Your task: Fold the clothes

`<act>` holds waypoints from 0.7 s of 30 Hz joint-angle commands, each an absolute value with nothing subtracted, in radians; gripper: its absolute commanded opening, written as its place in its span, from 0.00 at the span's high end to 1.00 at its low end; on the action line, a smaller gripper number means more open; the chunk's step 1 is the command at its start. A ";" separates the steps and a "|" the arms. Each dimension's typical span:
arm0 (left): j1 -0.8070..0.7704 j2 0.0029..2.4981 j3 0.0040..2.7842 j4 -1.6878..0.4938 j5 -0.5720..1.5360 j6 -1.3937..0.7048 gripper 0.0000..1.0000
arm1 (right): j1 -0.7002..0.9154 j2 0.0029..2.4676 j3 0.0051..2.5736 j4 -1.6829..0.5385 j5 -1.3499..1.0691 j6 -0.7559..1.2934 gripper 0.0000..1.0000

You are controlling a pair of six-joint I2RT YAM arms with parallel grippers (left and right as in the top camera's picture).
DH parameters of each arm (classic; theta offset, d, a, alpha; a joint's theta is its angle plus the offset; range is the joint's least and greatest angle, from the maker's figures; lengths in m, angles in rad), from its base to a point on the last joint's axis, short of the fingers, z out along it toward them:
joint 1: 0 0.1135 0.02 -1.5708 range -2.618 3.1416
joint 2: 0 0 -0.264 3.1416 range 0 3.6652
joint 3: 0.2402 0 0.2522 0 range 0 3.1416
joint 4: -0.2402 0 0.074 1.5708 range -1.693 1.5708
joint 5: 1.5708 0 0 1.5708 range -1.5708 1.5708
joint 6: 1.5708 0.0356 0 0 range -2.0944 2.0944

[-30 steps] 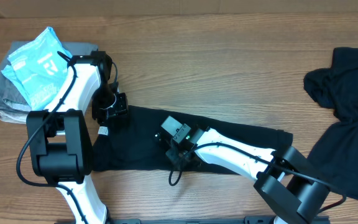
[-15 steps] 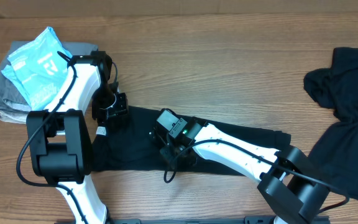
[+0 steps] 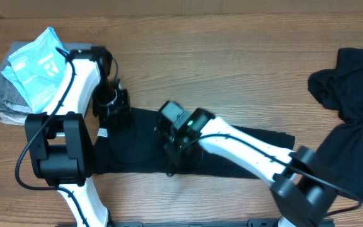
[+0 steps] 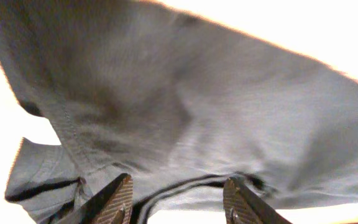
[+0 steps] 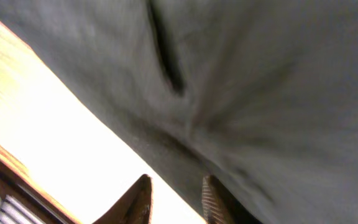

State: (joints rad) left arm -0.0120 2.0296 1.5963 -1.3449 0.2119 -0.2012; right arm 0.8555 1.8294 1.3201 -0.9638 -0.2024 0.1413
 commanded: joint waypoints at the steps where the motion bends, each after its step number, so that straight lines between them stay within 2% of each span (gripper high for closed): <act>1: -0.009 1.964 1.732 -1.409 0.263 -0.180 0.49 | 0.779 1.719 1.389 -1.013 -0.165 0.207 0.57; 7: -0.083 1.872 1.753 -1.465 0.263 -0.180 0.47 | 0.585 1.637 1.389 -1.204 -0.113 0.271 0.56; 12: -0.165 1.870 1.719 -1.516 0.259 -0.192 0.45 | 0.384 1.626 1.384 -1.353 -0.086 0.270 0.48; 21: -0.218 1.870 1.591 -1.421 0.256 -0.218 0.48 | 0.033 1.626 1.270 -1.369 -0.042 0.227 0.38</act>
State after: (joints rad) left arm -0.2150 1.8740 1.6150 -1.4425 0.2512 -0.2039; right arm 0.1173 1.6466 1.3243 -1.3838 -0.0704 0.2539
